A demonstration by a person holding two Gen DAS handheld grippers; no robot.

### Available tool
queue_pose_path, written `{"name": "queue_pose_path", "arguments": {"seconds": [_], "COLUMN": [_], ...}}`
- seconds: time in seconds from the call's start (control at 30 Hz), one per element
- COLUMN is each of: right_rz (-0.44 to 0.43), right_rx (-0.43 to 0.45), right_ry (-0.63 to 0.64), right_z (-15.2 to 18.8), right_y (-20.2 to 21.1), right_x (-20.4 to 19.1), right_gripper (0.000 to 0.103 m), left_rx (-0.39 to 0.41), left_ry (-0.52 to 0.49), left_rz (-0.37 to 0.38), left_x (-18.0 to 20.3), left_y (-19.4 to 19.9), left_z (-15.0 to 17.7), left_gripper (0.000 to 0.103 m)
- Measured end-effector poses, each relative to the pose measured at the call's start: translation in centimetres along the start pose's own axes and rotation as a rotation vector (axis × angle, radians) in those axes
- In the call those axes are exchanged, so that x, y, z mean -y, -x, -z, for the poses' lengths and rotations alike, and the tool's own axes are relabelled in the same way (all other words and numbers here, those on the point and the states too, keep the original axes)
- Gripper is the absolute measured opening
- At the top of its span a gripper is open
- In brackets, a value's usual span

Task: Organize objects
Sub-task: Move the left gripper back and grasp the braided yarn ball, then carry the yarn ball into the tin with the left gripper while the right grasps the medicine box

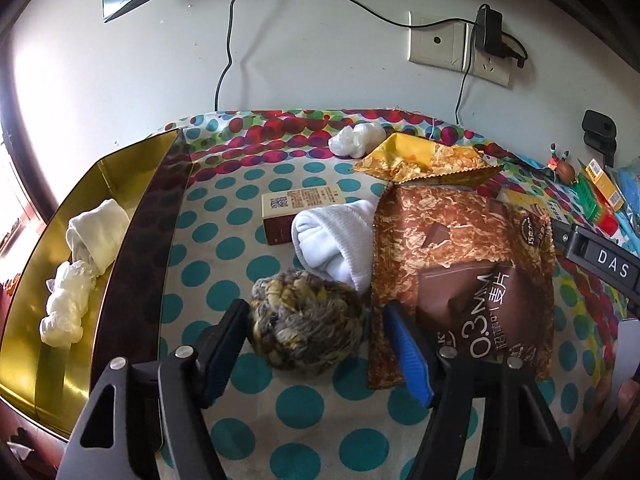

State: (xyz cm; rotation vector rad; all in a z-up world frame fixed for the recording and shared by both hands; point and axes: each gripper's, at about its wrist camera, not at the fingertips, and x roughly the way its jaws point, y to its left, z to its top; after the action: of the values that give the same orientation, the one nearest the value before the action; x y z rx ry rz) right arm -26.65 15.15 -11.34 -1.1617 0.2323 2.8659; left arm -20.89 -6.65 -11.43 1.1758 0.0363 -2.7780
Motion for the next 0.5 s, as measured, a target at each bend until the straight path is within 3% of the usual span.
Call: {"name": "queue_pose_path", "arguments": {"seconds": [0.03, 0.07, 0.23, 0.5], "right_rz": [0.000, -0.002, 0.011, 0.033], "right_rx": [-0.001, -0.002, -0.003, 0.026], "right_ry": [0.001, 0.000, 0.008, 0.050], "right_z": [0.0, 0.0, 0.1, 0.2], "right_y": [0.0, 0.0, -0.1, 0.3], "right_x": [0.0, 0.1, 0.0, -0.7], "right_gripper": [0.100, 0.100, 0.101, 0.101], "left_rx": [0.000, 0.002, -0.002, 0.083], "left_ry": [0.004, 0.010, 0.022, 0.065], "left_rz": [0.002, -0.006, 0.015, 0.050], "left_x": [-0.1, -0.2, -0.5, -1.2], "left_y": [0.0, 0.0, 0.7, 6.0], "left_z": [0.0, 0.1, 0.2, -0.5], "left_gripper": [0.068, 0.059, 0.058, 0.058]}}
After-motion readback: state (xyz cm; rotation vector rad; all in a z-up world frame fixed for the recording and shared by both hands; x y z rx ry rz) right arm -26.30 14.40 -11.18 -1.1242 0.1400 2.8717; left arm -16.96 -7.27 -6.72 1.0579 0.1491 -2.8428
